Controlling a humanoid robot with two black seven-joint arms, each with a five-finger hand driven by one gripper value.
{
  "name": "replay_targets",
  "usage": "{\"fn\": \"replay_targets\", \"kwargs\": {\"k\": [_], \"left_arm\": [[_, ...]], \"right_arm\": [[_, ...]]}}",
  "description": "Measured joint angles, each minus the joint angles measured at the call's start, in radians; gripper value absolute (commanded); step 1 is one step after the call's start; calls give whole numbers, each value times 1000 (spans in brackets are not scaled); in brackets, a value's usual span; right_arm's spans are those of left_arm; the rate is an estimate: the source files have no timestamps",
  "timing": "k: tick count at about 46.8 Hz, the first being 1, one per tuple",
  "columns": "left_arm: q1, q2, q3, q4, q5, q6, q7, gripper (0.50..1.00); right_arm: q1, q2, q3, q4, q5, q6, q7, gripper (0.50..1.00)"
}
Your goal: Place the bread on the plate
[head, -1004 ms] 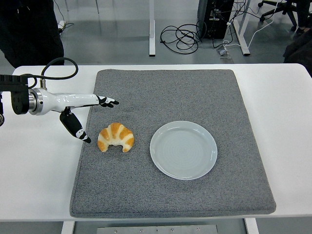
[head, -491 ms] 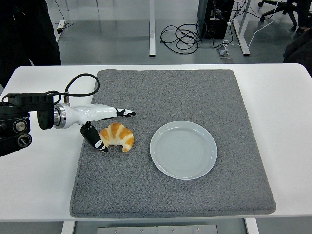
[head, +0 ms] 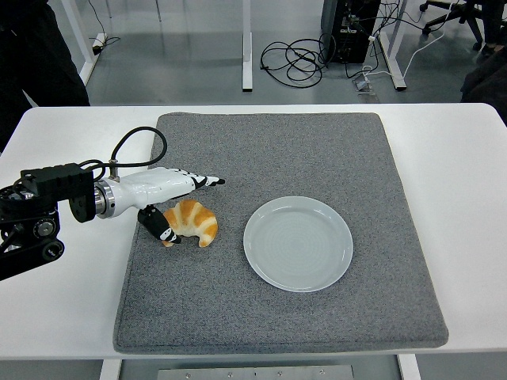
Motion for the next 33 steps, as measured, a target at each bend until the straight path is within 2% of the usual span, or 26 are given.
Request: {"fn": "replay_targets", "kwargs": {"k": [13,33], "left_arm": [[18,-38,1,21,32,20,-1,963],[35,-47,0,52,49,21,-29,960]], "right_arm": [[0,0,0,0,0,0,0,1000],[0,0,0,0,0,0,0,1000]]}}
